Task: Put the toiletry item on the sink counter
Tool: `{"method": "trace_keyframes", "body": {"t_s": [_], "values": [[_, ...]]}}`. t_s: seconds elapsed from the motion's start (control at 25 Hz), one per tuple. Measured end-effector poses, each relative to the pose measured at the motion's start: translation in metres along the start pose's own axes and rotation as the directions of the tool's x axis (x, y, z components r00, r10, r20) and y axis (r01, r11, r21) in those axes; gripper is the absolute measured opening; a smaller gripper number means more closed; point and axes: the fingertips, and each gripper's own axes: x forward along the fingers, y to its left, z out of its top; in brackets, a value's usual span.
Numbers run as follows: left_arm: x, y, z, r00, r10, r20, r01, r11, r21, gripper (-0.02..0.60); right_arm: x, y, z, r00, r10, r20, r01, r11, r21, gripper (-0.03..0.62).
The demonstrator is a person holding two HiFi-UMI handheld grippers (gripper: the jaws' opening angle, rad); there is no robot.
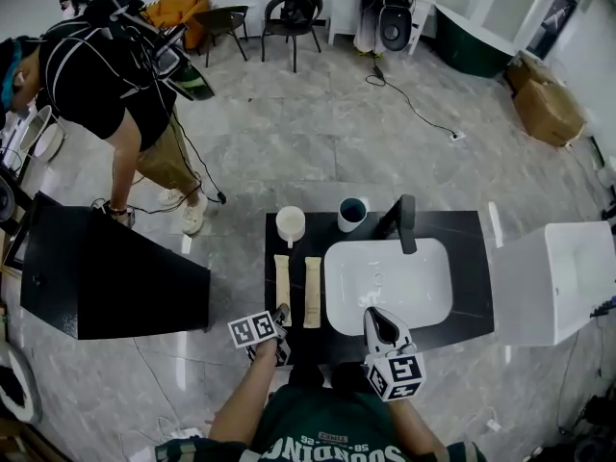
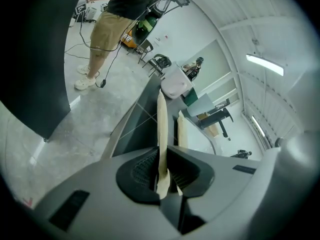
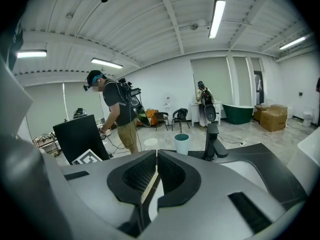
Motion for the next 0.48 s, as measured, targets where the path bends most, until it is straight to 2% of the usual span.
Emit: {"method": "trace_keyframes", "body": {"t_s": [0.24,0.4,0.48], "values": [[0.002,-0.003,-0.008,1.000,0.004,-0.008,-0.003,0.999,0.039,0.056,-0.008,-0.005,-0.001,1.000,0.003,-0.002,-0.003,1.000,-0.006,0.043],[0.000,-0.002,-0.006,1.000,0.019,-0.009,-0.018,0.999,0.051,0.110,-0.011,-0.006,-0.001,1.000,0.003,0.003,-0.003,1.000,-0.008,0.043],[-0.003,0.000,-0.003,0.999,0.037,0.000,-0.037,0.998,0.060,0.118,-0.013,-0.006,0.000,1.000,0.003,0.005,-0.003,1.000,-0.006,0.043]]}}
